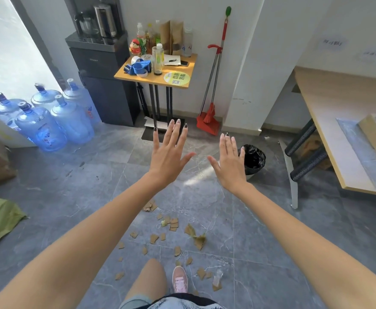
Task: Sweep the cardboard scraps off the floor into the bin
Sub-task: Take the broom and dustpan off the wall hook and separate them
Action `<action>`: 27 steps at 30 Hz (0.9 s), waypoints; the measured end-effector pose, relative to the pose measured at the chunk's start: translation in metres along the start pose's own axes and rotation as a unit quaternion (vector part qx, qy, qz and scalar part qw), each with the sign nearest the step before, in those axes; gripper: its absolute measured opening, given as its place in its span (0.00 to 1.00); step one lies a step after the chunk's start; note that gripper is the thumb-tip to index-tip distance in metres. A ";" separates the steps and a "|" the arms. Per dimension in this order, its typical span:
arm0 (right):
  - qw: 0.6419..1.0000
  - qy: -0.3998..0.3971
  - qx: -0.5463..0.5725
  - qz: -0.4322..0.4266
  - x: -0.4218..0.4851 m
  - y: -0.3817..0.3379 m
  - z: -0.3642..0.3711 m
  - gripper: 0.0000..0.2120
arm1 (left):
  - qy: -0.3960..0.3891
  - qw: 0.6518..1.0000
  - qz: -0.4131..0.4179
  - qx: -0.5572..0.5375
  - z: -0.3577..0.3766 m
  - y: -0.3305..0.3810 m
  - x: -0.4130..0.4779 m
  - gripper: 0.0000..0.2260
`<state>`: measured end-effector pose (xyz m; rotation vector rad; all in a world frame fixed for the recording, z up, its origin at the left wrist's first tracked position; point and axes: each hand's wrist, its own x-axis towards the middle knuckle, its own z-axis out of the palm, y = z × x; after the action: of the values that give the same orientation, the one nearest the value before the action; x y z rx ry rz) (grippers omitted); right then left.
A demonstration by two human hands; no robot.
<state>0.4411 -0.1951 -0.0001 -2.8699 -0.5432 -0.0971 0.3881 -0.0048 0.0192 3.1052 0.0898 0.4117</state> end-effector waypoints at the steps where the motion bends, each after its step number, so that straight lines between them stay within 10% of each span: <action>1: 1.000 0.000 0.001 0.003 0.004 0.001 0.001 0.36 | -0.001 1.000 0.002 0.000 0.001 -0.002 0.005 0.34; 27: 0.997 0.019 -0.034 0.060 0.139 -0.048 0.022 0.36 | 0.012 0.998 0.045 -0.037 0.041 -0.097 0.133 0.34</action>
<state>0.5532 -0.0979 0.0031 -2.9526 -0.3661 -0.1535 0.5217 0.0994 0.0132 3.0397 -0.0647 0.4449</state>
